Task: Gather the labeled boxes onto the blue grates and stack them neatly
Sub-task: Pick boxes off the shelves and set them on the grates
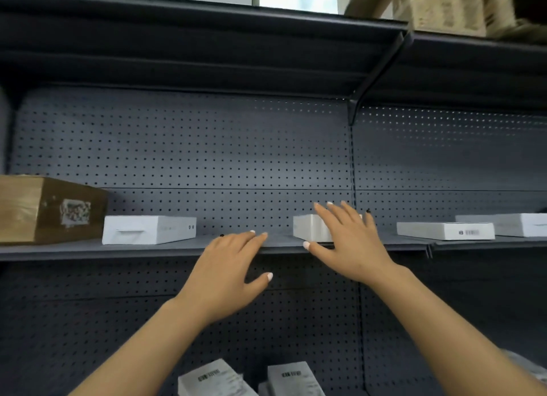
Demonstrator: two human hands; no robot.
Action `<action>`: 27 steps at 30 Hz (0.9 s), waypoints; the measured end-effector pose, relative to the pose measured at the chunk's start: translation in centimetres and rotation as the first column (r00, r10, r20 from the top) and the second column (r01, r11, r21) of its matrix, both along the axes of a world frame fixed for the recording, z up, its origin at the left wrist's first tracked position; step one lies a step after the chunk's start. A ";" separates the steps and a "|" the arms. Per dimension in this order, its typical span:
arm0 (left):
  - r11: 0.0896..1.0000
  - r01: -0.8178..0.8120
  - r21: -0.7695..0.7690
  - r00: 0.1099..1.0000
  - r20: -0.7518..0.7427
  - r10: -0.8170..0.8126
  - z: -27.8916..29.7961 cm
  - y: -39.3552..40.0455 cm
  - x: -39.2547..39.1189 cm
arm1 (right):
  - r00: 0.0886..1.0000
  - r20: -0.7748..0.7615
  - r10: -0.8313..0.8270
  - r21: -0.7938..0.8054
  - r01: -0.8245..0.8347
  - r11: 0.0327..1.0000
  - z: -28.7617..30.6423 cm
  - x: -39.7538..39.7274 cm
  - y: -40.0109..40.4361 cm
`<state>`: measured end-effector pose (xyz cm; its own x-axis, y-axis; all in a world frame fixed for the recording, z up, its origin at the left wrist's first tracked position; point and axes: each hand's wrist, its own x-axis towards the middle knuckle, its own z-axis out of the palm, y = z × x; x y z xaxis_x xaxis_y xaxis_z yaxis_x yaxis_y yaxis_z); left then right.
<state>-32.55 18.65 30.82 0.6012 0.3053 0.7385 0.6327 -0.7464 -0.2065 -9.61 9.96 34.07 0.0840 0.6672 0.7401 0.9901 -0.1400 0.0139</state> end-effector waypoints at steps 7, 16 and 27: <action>1.000 0.018 0.008 0.999 0.037 -0.019 -0.3 0.1 0.1 | 0.999 -0.038 -0.007 0.231 0.016 0.973 -1.0 -0.9 1.3; 0.998 -0.024 0.057 0.998 0.061 0.021 -0.8 0.0 -0.8 | 0.994 -0.073 0.081 0.516 -0.032 0.856 -2.8 -3.2 1.8; 0.980 -0.170 0.103 0.980 0.119 0.158 0.2 1.4 -7.3 | 0.992 0.087 0.096 0.416 -0.124 0.901 -4.5 -10.2 4.0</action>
<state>-39.82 20.09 31.03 0.4633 0.3050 0.8320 0.7681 -0.6065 -0.2054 -19.82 13.94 29.54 -0.0274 0.2955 0.9549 0.9985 -0.0365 0.0400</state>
